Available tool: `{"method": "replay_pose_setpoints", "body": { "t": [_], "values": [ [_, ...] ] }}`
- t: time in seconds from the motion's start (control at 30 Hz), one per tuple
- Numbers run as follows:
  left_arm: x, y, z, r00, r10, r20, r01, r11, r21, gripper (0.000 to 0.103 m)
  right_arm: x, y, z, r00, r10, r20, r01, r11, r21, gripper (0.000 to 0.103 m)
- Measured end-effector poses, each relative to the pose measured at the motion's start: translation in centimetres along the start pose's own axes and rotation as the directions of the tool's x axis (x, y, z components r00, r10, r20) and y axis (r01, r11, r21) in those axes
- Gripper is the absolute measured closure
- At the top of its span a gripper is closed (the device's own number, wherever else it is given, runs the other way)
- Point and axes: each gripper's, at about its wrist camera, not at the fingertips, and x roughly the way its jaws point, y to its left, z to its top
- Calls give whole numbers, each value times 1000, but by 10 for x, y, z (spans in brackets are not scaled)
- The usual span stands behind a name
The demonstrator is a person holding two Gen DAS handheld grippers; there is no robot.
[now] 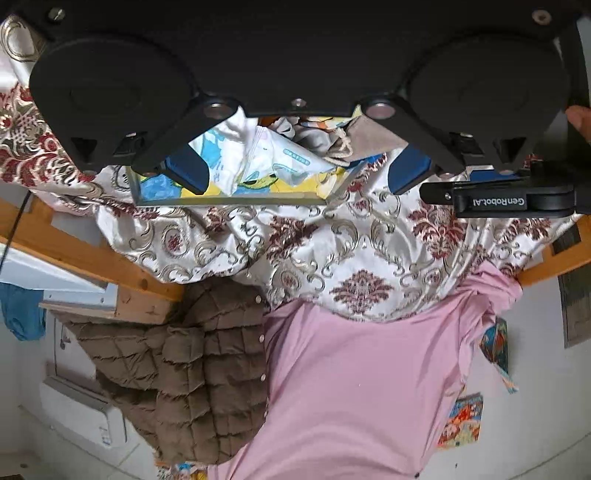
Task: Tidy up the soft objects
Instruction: 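Withdraw both open tools up and away from the tray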
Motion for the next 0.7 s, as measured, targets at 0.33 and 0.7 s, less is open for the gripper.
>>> {"method": "replay_pose_setpoints", "body": {
  "t": [0.33, 0.7],
  "values": [
    [-51, -24, -7, 995, -27, 94, 17, 994, 112, 7, -73, -8, -4, 994, -38, 103, 36, 999, 22, 1],
    [-105, -42, -42, 994, -36, 107, 14, 980, 200, 2, -146, -24, -30, 985, -124, 120, 113, 989, 97, 1]
  ]
}}
